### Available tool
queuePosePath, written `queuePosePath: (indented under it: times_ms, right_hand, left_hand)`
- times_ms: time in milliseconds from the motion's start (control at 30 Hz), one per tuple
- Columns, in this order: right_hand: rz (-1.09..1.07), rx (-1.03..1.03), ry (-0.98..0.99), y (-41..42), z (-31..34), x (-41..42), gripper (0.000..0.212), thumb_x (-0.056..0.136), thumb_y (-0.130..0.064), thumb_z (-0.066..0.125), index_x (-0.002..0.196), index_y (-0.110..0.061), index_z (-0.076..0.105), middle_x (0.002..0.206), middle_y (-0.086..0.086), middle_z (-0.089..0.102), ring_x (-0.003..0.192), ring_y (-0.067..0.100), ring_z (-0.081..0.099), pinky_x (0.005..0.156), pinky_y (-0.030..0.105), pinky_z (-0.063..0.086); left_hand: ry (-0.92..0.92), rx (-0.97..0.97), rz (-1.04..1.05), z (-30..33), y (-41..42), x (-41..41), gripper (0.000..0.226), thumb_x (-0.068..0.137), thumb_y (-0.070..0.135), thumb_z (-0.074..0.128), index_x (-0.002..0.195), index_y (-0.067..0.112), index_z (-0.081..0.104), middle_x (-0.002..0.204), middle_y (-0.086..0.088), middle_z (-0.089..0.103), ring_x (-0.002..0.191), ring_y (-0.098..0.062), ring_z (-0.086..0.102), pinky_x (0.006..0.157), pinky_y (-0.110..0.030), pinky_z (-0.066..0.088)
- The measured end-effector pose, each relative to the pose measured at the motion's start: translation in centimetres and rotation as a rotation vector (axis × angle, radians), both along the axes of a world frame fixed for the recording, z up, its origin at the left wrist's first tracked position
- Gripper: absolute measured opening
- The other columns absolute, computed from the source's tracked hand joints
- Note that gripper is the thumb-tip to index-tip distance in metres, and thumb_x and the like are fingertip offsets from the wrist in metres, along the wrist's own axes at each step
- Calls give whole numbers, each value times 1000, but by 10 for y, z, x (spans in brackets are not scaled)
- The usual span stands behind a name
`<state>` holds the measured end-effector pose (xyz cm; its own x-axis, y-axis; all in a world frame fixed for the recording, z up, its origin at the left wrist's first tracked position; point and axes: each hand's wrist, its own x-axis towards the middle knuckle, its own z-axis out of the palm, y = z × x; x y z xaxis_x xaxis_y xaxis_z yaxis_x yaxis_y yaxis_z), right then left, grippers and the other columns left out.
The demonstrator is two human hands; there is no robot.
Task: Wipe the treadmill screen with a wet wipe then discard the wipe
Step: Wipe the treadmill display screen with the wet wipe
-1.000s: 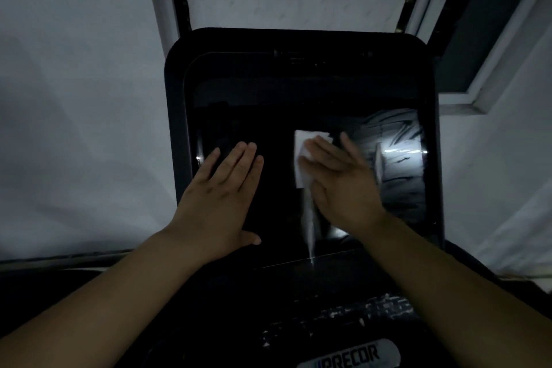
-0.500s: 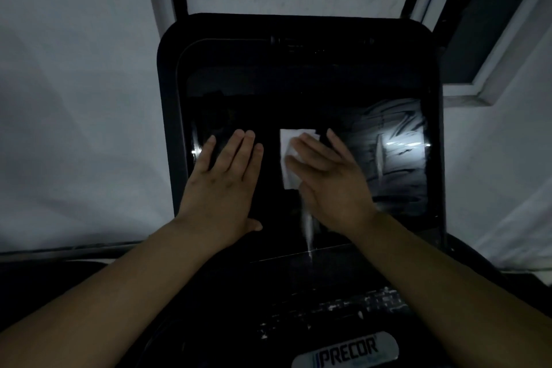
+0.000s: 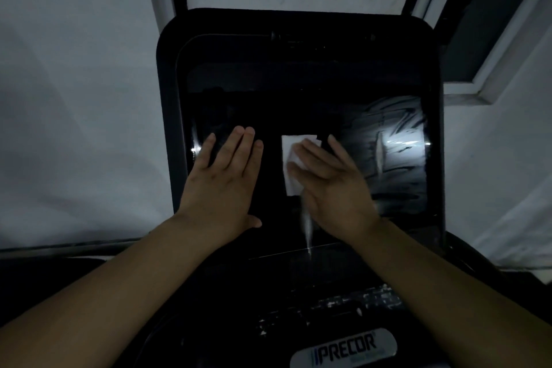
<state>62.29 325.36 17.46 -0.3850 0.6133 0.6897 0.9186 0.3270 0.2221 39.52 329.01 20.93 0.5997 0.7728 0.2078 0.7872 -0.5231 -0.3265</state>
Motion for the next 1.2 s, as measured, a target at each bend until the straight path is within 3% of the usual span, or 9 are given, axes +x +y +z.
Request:
queuePosePath:
  times_ms: [233, 467, 733, 933, 1000, 1100, 1200]
  right_hand:
    - [-80, -7, -27, -16, -3, 50, 39, 92, -14, 50, 122, -11, 74, 144, 13, 61, 137, 30, 55, 123, 58, 26]
    - [5, -14, 36, -5, -9, -14, 35, 92, -15, 52, 118, -10, 75, 141, 12, 63, 138, 29, 54, 121, 57, 30]
    - [-79, -32, -24, -26, -14, 48, 36, 94, -11, 53, 123, -11, 74, 145, 12, 59, 139, 29, 53, 119, 62, 30]
    - [-53, -31, 29, -22, -14, 8, 38, 86, -11, 60, 121, -7, 74, 143, 16, 61, 138, 32, 53, 122, 58, 27]
    - [-16, -34, 31, -19, -18, -10, 33, 92, -12, 56, 119, -8, 75, 142, 14, 62, 138, 31, 54, 123, 56, 28]
    - [1, -68, 3, -18, -19, -9, 43, 102, -17, 37, 121, -11, 75, 143, 11, 62, 139, 28, 53, 122, 58, 29]
    - [-58, -68, -9, -25, -19, 23, 40, 95, -13, 45, 122, -13, 74, 145, 10, 60, 139, 28, 53, 121, 59, 28]
  left_hand:
    - [-2, 8, -1, -2, 0, 0, 133, 79, 82, 54, 155, 8, -27, 163, -16, -32, 151, -29, -30, 123, -57, -7]
    - [-12, 13, -12, -3, 2, -1, 134, 78, 82, 55, 155, 7, -25, 164, -17, -31, 152, -30, -28, 123, -57, -6]
    - [-9, -10, -7, -2, 1, 0, 134, 79, 81, 56, 155, 7, -26, 164, -17, -32, 151, -29, -30, 123, -57, -6]
    - [-9, -10, -2, -1, 0, 1, 134, 79, 80, 57, 155, 7, -26, 164, -18, -31, 151, -30, -30, 123, -57, -7]
    - [-7, -1, -4, -2, 0, 1, 134, 79, 81, 56, 155, 6, -25, 164, -18, -31, 151, -30, -29, 123, -57, -7]
    - [-12, -5, -7, -2, 1, 0, 134, 78, 81, 55, 155, 7, -25, 164, -17, -31, 152, -30, -29, 123, -57, -7]
    - [-7, -13, -6, 0, 0, 0, 133, 79, 80, 55, 155, 7, -26, 164, -17, -31, 151, -29, -29, 123, -57, -6]
